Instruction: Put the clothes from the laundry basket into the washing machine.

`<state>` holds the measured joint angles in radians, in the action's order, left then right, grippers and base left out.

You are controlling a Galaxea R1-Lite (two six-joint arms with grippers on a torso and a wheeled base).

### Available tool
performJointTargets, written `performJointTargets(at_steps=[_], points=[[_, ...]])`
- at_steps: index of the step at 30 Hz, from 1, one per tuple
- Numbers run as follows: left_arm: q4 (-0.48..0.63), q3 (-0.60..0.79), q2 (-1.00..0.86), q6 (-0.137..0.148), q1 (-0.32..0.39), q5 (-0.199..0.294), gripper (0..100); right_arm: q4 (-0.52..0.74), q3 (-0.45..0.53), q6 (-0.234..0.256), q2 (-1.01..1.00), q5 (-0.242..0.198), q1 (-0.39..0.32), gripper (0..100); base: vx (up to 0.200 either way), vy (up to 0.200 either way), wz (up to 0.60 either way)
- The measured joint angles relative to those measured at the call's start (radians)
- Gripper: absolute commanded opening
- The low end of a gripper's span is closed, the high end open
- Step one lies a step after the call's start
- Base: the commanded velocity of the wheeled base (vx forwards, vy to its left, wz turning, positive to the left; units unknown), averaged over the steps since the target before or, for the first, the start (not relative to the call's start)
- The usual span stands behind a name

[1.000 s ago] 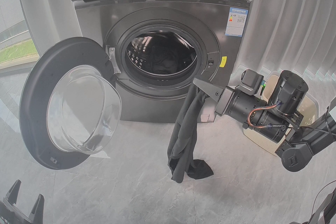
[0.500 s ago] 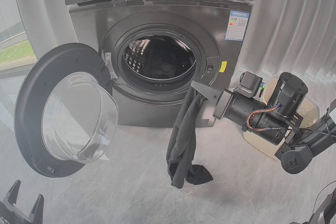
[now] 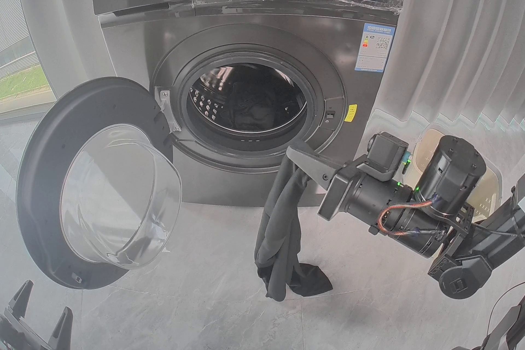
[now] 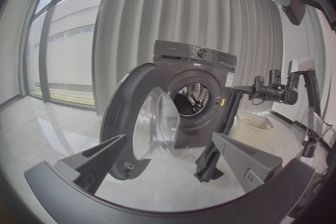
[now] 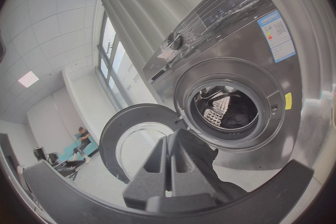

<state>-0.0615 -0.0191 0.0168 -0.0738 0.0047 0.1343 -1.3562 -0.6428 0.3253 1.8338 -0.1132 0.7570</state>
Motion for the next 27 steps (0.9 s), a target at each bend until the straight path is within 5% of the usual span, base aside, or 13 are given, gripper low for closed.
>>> performJointTargets(at_steps=[5,15,20,27], points=[[0.008,-0.086,0.007,0.010,0.006,0.134,100,0.002,-0.023,0.023,-0.001,0.069,0.027,0,0.000,0.000,0.00],[-0.085,-0.248,0.288,0.050,0.027,0.331,100,0.003,-0.060,0.053,0.000,0.108,0.045,0,0.000,0.000,0.00],[-0.216,-0.288,0.521,0.061,-0.023,0.351,100,0.003,-0.080,0.060,-0.001,0.119,0.041,0,0.000,0.000,0.00],[-0.503,-0.294,0.858,0.058,-0.176,0.289,100,0.004,-0.107,0.068,-0.005,0.128,0.037,0,0.000,0.000,0.00]])
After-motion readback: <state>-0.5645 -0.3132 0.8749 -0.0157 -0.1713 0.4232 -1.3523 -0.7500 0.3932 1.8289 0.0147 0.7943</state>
